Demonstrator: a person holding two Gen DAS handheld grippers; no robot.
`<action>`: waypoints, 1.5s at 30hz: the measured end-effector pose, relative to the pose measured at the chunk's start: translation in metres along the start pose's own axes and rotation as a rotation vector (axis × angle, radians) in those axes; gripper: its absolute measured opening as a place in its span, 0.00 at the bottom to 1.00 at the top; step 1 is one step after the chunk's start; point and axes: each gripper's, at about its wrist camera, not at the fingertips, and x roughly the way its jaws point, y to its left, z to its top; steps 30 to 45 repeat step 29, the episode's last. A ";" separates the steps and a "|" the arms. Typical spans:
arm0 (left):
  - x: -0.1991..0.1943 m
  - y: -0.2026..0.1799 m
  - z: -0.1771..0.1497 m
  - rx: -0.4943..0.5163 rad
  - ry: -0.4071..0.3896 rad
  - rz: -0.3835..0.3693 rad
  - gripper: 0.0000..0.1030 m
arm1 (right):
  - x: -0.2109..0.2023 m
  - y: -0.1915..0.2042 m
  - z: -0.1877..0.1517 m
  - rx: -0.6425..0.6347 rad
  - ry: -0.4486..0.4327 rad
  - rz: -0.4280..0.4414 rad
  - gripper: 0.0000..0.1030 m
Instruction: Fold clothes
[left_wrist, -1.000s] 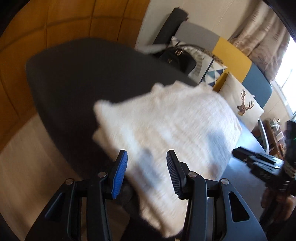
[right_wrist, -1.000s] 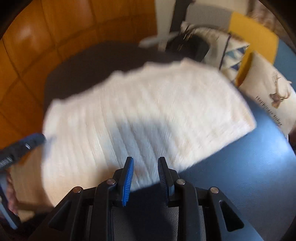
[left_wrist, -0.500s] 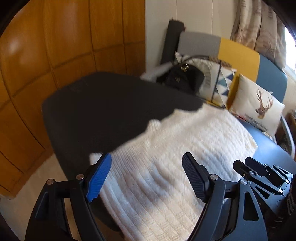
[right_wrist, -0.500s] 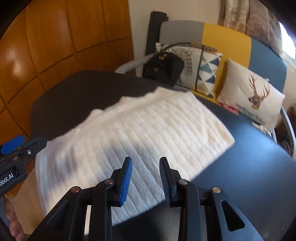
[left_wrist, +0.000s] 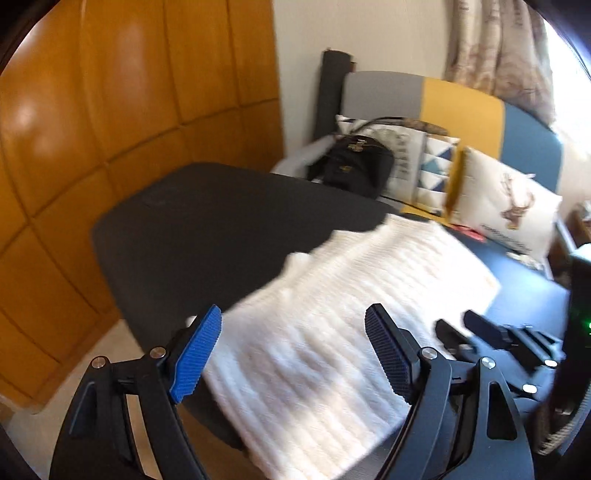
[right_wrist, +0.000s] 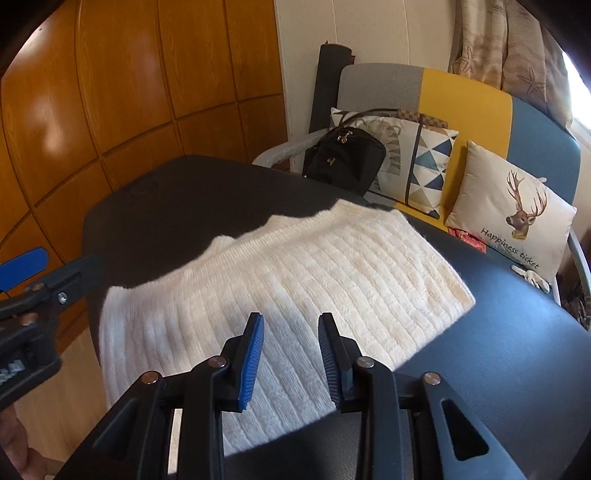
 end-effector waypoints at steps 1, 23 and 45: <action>-0.002 -0.002 0.000 0.004 -0.007 -0.003 0.81 | 0.000 -0.002 -0.001 0.004 0.004 -0.003 0.29; 0.009 0.008 -0.010 -0.041 0.070 -0.044 0.81 | 0.014 0.008 -0.013 -0.081 0.060 -0.038 0.30; 0.007 0.009 -0.012 -0.034 0.049 -0.028 0.80 | 0.015 0.005 -0.015 -0.092 0.067 -0.063 0.30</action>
